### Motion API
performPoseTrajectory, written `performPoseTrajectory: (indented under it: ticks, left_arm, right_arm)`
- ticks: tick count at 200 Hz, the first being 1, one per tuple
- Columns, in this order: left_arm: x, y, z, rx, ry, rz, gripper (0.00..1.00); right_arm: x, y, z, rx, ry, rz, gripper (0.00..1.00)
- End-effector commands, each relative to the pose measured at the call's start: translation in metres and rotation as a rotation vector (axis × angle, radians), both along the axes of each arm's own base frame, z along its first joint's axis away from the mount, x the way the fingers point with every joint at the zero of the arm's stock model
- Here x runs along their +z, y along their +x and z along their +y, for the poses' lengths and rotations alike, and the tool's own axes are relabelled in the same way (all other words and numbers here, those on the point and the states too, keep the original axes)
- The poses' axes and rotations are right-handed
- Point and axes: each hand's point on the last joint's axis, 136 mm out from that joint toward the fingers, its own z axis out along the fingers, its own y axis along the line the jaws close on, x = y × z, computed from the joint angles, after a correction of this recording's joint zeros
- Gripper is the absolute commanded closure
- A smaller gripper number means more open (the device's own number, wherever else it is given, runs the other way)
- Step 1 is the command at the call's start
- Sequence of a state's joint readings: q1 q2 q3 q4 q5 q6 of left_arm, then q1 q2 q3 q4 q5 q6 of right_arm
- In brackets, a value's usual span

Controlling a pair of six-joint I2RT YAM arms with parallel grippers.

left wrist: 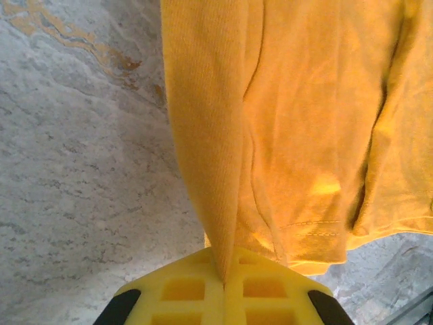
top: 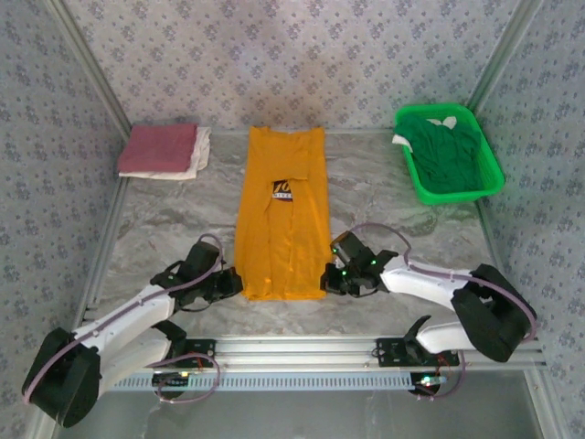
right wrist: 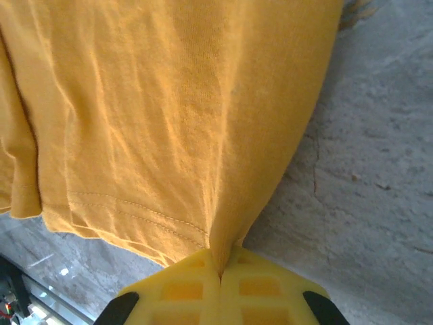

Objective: Fold and stack the t-shirts

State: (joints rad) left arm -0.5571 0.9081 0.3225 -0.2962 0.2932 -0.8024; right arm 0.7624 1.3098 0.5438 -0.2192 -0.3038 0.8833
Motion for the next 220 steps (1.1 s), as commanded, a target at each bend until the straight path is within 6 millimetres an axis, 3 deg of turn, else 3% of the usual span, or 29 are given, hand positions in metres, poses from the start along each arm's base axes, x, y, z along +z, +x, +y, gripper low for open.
performPoseTrajectory:
  ticks: [1,40,60,90,117,142,180,220]
  left_arm:
    - [-0.006,-0.018,0.002,0.001,-0.018,0.058,1.0]
    - [0.0,-0.035,-0.001,-0.007,-0.045,0.05,1.0]
    - [0.022,-0.028,-0.005,-0.013,-0.054,0.006,1.0]
    - [0.079,0.001,-0.022,-0.017,-0.123,-0.13,1.0]
    - [0.103,0.03,-0.024,-0.047,-0.101,-0.158,1.0]
    - [0.109,0.073,-0.022,-0.041,-0.115,-0.197,1.0]
    - [0.105,0.133,-0.02,-0.084,0.0,-0.25,1.0]
    - [0.109,0.18,-0.011,-0.079,0.055,-0.322,1.0]
  right_arm:
    - [-0.004,-0.013,-0.011,0.001,-0.001,0.031,1.0]
    - [0.004,-0.029,-0.016,0.011,0.062,0.029,1.0]
    - [0.023,-0.02,-0.015,0.004,0.09,-0.018,1.0]
    - [0.062,0.012,-0.006,-0.009,0.152,-0.109,1.0]
    - [0.079,0.043,-0.011,-0.017,0.138,-0.15,1.0]
    - [0.088,0.082,-0.014,-0.037,0.15,-0.192,1.0]
    - [0.093,0.138,-0.011,-0.027,0.097,-0.234,1.0]
    - [0.092,0.181,-0.014,-0.084,0.081,-0.269,1.0]
